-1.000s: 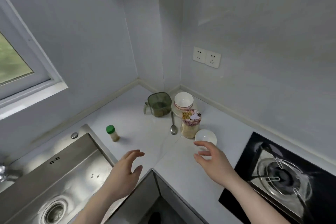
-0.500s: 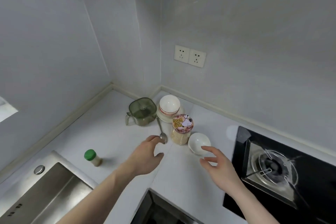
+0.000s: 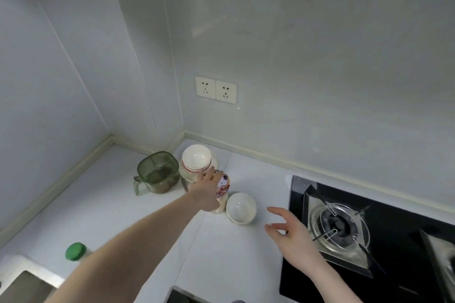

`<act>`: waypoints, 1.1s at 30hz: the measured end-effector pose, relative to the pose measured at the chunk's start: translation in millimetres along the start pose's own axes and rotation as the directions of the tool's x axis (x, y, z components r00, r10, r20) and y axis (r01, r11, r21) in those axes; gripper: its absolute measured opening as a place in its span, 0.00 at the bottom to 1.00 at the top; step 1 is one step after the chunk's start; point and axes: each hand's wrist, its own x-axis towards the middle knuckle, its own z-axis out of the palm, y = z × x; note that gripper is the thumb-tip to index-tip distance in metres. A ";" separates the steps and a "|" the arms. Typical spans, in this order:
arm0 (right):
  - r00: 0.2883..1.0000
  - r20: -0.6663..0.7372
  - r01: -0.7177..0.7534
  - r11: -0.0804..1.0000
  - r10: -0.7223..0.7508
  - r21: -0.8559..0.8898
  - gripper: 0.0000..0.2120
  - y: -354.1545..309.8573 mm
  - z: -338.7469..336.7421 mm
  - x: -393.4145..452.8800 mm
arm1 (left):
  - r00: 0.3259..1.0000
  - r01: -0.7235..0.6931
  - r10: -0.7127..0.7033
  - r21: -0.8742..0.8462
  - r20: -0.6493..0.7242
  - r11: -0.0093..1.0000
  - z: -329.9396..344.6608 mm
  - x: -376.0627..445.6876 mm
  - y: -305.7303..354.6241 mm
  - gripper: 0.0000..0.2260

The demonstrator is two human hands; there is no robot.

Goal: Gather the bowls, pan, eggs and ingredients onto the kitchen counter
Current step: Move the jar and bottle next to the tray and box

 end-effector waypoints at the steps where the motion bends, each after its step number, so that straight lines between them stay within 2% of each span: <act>1: 1.000 0.002 -0.001 1.000 0.001 -0.007 0.18 1.9 -2.2 1.8 | 1.000 -0.004 0.003 0.009 0.015 1.000 1.9 5.2 -0.4 0.46; 5: 0.999 0.037 -0.018 1.000 0.019 -0.025 0.18 8.4 -7.7 11.2 | 0.999 0.018 -0.019 0.032 0.032 0.999 4.0 10.6 4.9 0.45; 9: 0.996 0.089 -0.028 0.998 0.033 -0.052 0.19 13.5 -8.4 22.6 | 0.996 0.044 -0.041 0.033 -0.074 0.999 7.5 11.5 6.1 0.39; 12: 0.991 0.129 -0.028 0.997 0.038 -0.077 0.20 16.6 -7.3 30.9 | 0.992 0.078 -0.075 0.018 -0.099 0.997 8.6 9.7 9.2 0.37; 23: 0.962 0.256 -0.057 0.987 0.095 -0.151 0.18 38.7 10.3 57.3 | 0.966 0.213 -0.206 0.030 -0.154 0.977 20.3 -14.2 15.9 0.40; 29: 0.952 0.268 -0.092 0.973 0.147 -0.210 0.21 57.2 23.2 80.7 | 0.961 0.249 -0.245 0.011 -0.129 0.968 29.6 -42.4 15.2 0.40; 33: 0.946 0.249 -0.153 0.961 0.210 -0.228 0.27 61.6 34.1 100.5 | 0.958 0.262 -0.258 0.011 -0.121 0.965 38.7 -59.3 15.3 0.41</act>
